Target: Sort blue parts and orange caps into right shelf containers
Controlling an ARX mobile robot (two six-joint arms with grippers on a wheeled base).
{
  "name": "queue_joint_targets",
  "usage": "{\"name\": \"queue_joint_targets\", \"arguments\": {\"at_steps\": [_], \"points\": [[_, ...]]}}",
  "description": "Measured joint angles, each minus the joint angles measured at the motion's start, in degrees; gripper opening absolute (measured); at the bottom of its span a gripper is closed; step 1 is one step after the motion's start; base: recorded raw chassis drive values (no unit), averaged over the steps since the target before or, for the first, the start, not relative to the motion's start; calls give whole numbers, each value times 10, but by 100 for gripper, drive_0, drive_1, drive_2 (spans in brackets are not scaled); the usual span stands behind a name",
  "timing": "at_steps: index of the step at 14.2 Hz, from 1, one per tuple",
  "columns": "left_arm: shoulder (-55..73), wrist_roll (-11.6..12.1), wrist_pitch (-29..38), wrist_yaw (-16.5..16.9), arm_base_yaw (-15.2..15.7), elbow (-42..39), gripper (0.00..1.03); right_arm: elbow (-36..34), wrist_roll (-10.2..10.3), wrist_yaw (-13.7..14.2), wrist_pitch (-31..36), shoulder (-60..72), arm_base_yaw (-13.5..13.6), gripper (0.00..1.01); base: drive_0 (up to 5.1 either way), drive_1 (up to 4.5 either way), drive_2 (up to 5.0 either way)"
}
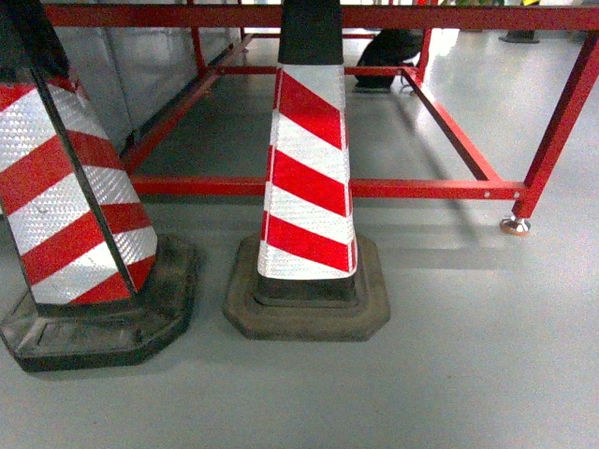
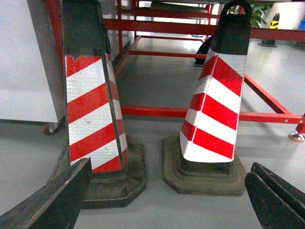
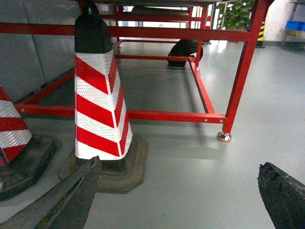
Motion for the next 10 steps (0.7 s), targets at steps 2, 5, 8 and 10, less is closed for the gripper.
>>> {"name": "queue_joint_targets", "arguments": {"at_steps": [2, 5, 8, 10], "points": [[0, 0, 0, 0, 0, 0, 98, 0, 0, 0, 0, 0, 0, 98, 0, 0, 0], [0, 0, 0, 0, 0, 0, 98, 0, 0, 0, 0, 0, 0, 98, 0, 0, 0], [0, 0, 0, 0, 0, 0, 98, 0, 0, 0, 0, 0, 0, 98, 0, 0, 0], [0, 0, 0, 0, 0, 0, 98, 0, 0, 0, 0, 0, 0, 98, 0, 0, 0]]}}
